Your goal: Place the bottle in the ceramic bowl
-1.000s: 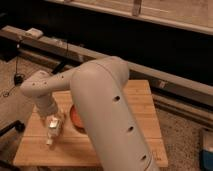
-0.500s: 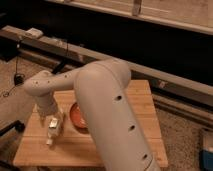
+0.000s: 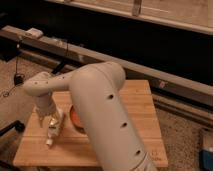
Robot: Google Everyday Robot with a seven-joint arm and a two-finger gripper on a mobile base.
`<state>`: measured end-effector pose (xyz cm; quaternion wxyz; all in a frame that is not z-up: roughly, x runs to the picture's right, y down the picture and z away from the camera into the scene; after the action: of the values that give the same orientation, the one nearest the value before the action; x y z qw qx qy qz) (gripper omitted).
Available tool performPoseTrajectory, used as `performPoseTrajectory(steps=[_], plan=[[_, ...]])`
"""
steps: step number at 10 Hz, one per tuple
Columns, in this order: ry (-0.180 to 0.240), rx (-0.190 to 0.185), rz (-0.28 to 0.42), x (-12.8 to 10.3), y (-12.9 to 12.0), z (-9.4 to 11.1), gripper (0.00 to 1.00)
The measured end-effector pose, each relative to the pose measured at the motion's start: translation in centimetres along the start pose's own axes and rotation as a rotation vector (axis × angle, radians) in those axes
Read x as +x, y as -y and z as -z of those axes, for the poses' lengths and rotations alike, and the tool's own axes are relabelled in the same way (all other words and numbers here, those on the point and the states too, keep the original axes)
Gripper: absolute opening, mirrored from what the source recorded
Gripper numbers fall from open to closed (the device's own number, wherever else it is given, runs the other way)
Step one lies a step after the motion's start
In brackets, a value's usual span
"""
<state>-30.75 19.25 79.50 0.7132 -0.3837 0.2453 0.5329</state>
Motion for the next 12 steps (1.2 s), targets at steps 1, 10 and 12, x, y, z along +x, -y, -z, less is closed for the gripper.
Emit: performPoseTrajectory(steps=[1,10,12], plan=[[-0.007,0.006,-0.001,-0.2,0.2,-0.3,0.65],[-0.02,0.039,0.022,-0.9,0.5,-2.0,0.49],[-0.019,0.027,0.046,-0.5,0.4,-1.5,0.26]])
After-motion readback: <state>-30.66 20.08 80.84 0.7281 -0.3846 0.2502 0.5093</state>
